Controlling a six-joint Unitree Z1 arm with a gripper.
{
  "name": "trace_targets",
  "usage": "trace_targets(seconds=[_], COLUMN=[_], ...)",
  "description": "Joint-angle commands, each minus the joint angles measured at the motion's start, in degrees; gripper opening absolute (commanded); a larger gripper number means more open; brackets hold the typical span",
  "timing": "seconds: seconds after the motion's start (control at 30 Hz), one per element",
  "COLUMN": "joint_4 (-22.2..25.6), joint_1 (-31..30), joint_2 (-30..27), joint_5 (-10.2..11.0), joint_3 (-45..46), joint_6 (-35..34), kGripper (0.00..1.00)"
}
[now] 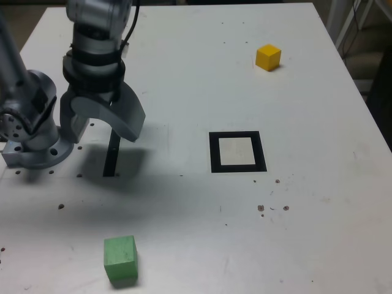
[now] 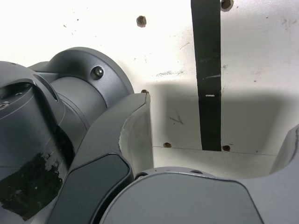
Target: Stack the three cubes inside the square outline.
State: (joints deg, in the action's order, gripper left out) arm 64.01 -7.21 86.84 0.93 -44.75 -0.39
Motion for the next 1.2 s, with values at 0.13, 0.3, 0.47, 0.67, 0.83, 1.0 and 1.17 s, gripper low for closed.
trace_targets(seconds=[0.13, 0.3, 0.47, 0.67, 0.83, 1.0, 1.17], joint_4=[0.7, 1.55, 3.02, 3.75, 3.93, 4.03, 4.68], joint_1=[3.09, 8.13, 13.53, 20.56, 26.99, 31.33, 34.77], joint_2=[-1.23, -1.56, -1.93, -1.89, -1.73, -0.85, 0.21], joint_5=[1.23, 3.23, 5.29, 6.77, 7.38, 7.71, 8.84], joint_3=[-0.25, -0.98, -2.4, -5.06, -7.71, -9.85, -11.84], joint_6=[2.37, 5.95, 10.02, 16.41, 22.33, 26.54, 30.26], kGripper=[0.99, 0.99, 0.99, 0.99, 0.99, 0.99, 0.99])
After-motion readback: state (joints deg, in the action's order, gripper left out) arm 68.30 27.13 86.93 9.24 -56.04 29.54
